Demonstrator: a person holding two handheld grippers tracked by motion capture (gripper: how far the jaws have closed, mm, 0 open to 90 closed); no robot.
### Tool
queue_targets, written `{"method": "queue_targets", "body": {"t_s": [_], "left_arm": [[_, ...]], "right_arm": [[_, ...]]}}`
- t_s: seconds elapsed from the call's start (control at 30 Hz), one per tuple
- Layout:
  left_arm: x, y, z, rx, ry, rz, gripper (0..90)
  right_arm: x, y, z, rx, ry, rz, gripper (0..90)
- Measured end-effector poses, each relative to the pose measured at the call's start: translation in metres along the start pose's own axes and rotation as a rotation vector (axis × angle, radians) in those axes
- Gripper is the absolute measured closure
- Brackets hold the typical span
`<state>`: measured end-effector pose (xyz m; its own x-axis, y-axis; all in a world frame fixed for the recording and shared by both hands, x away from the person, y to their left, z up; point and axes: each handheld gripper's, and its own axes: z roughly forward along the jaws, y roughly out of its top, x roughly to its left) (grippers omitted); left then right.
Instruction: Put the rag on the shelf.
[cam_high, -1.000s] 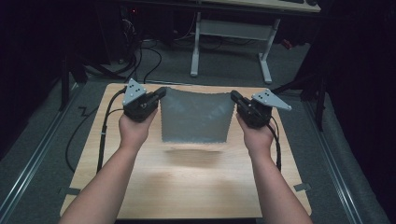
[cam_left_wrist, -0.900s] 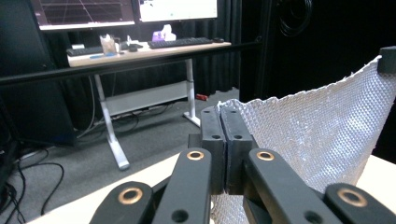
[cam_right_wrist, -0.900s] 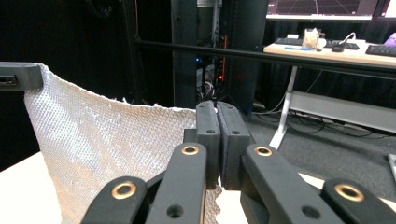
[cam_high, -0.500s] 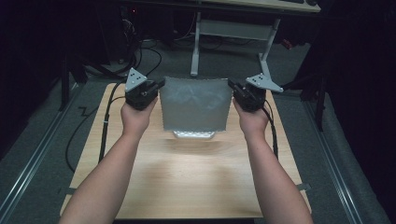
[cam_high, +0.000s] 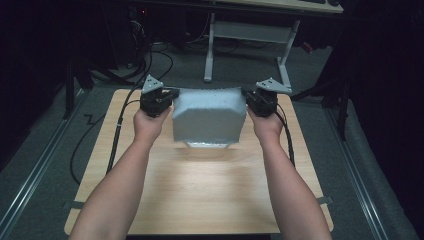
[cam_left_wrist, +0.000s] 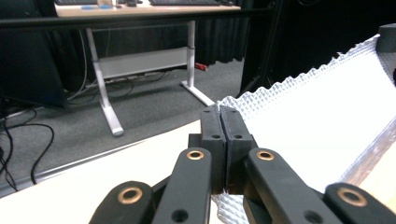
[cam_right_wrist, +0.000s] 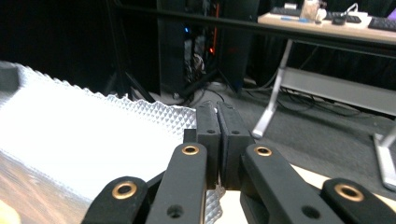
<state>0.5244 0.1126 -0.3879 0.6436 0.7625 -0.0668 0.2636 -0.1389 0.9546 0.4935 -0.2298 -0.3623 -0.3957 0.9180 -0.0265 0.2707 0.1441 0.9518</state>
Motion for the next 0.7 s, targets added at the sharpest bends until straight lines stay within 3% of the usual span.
{"method": "queue_targets", "body": {"t_s": [0.07, 0.33, 0.6, 0.7], "left_arm": [[0.003, -0.005, 0.002, 0.008, -0.01, -0.035, 89.8], [0.002, -0.027, 0.006, 0.065, -0.028, -0.057, 89.8], [0.0, -0.049, 0.007, 0.085, -0.047, -0.111, 89.7], [-0.001, -0.058, 0.009, 0.113, -0.054, -0.122, 89.7]], "right_arm": [[-0.001, -0.005, 0.004, 0.025, 0.004, -0.008, 89.2], [-0.004, -0.029, 0.011, 0.087, 0.028, 0.028, 89.2], [-0.002, -0.052, 0.01, 0.105, 0.049, 0.06, 89.1], [-0.002, -0.062, 0.01, 0.119, 0.059, 0.073, 89.1]]}}
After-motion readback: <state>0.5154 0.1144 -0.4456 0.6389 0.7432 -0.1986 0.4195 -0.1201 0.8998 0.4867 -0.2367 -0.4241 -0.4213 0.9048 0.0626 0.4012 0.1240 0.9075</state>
